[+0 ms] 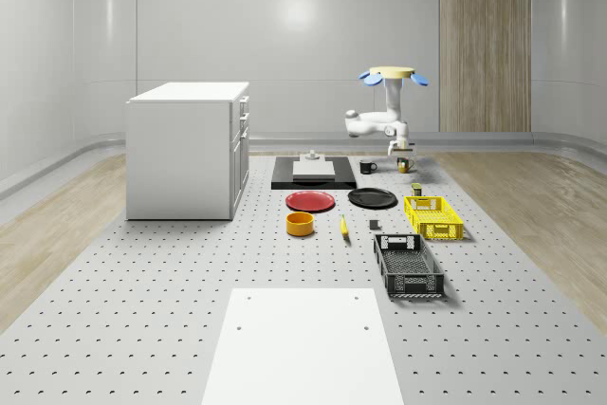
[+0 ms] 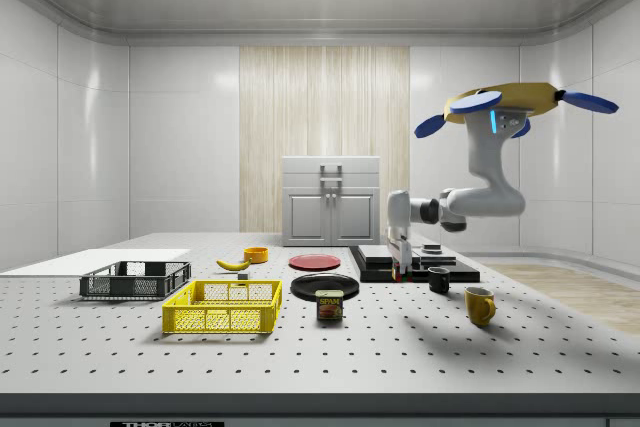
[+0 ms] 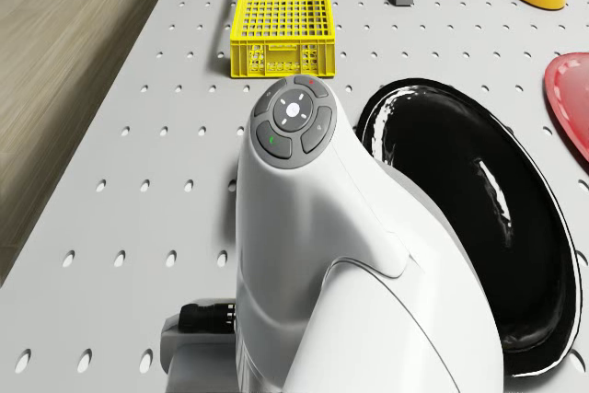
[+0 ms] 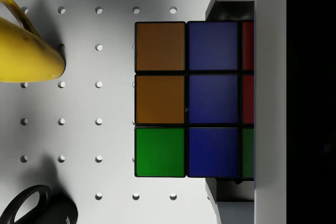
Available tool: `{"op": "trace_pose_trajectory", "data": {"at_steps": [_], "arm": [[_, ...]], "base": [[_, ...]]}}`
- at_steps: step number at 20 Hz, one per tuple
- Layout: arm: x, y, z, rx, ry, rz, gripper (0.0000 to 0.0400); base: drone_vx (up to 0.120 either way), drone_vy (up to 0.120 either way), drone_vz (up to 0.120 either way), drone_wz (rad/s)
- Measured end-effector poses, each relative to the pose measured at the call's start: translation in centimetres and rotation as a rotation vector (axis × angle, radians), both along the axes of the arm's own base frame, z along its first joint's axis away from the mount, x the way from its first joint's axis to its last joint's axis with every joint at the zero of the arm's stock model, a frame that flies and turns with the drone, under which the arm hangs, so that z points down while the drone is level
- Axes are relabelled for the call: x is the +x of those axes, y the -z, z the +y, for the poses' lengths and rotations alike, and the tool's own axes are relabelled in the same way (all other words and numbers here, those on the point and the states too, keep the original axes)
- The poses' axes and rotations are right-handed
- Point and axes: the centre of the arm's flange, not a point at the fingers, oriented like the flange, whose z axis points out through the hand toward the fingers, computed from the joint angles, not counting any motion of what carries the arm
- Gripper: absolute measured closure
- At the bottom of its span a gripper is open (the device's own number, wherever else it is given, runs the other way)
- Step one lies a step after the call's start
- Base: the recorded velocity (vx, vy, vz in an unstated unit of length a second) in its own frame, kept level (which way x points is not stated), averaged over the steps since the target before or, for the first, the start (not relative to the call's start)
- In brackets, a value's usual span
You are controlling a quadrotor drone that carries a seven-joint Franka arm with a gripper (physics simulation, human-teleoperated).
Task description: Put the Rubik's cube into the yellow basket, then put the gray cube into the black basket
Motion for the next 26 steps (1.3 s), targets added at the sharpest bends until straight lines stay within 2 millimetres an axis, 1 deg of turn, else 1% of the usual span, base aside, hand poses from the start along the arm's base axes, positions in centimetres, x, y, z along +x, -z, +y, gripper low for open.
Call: {"op": "trace_pose_trajectory", "data": {"at_steps": [3, 13, 26], "arm": [[0.00, 0.05, 0.00, 0.000, 0.000, 0.000, 0.0075], [0.00, 0.10, 0.00, 0.000, 0.000, 0.000, 0.0075], [0.00, 0.11, 0.00, 0.000, 0.000, 0.000, 0.0075]], "base": [[0.120, 0.000, 0.027, 0.000], [0.120, 0.120, 0.000, 0.000], [0.120, 0.003, 0.000, 0.000]]}}
